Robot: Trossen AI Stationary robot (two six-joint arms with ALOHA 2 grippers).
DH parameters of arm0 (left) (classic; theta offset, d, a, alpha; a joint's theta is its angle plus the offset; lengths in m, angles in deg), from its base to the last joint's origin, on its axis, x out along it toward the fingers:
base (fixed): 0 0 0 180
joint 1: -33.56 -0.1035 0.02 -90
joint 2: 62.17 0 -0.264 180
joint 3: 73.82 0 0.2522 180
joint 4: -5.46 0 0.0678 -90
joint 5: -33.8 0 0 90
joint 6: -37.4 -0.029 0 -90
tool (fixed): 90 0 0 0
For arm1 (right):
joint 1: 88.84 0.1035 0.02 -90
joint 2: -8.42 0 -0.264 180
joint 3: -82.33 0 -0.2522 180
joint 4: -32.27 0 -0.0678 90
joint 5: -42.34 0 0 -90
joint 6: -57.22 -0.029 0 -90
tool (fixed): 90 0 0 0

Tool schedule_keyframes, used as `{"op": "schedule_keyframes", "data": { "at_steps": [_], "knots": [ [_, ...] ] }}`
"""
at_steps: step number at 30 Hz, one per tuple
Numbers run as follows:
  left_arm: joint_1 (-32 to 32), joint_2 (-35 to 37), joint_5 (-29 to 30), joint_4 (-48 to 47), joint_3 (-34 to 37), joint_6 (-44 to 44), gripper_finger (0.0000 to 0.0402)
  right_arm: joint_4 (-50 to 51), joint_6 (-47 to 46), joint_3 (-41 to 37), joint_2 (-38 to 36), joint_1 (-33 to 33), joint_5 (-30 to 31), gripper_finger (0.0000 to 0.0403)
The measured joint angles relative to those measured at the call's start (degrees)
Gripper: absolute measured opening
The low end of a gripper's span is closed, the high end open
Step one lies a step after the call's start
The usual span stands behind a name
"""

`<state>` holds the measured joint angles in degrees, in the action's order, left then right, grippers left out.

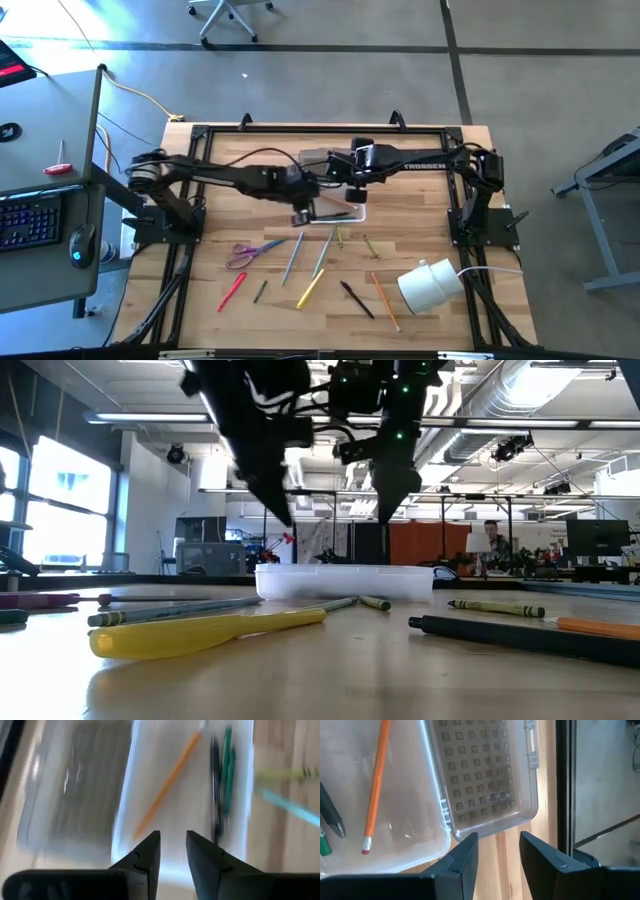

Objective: Pick & place school supplies into a supply box
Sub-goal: Put the purple scissors into the black supply box

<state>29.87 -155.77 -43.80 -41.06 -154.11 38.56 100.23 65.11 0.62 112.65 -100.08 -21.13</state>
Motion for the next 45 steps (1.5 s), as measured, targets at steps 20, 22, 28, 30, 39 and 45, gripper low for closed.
{"op": "schedule_keyframes", "data": {
  "at_steps": [20, 22, 28, 30, 39, 45],
  "knots": [
    [25.4, 6.0, -16.6, -38.7, 10.5, 36.3, 0.0127, -5.2, 3.3, 0.0, 0.0, 0.0, -1.5, 0.0122],
    [26.8, 6.0, -15.0, -34.1, 12.8, 37.0, 0.0127, -5.9, 4.1, 0.0, 0.0, 0.0, -2.5, 0.0122],
    [26.0, 6.0, -10.7, -28.7, 16.8, 33.5, 0.0127, -8.8, 6.4, 0.0, 0.0, 0.0, -6.2, 0.0122],
    [24.7, 6.0, -9.1, -28.6, 17.7, 32.3, 0.0127, -9.7, 8.0, 0.0, 0.0, 0.0, -6.9, 0.0122],
    [19.8, 6.0, -14.9, -18.9, 23.2, 27.3, 0.0127, -10.4, 9.1, 0.0, 0.0, 0.0, -8.3, 0.0122],
    [19.9, 6.2, -12.8, -15.8, 26.0, 24.3, 0.0121, -10.5, 8.8, 0.0, 0.0, 0.0, -8.3, 0.0122]
  ]
}}
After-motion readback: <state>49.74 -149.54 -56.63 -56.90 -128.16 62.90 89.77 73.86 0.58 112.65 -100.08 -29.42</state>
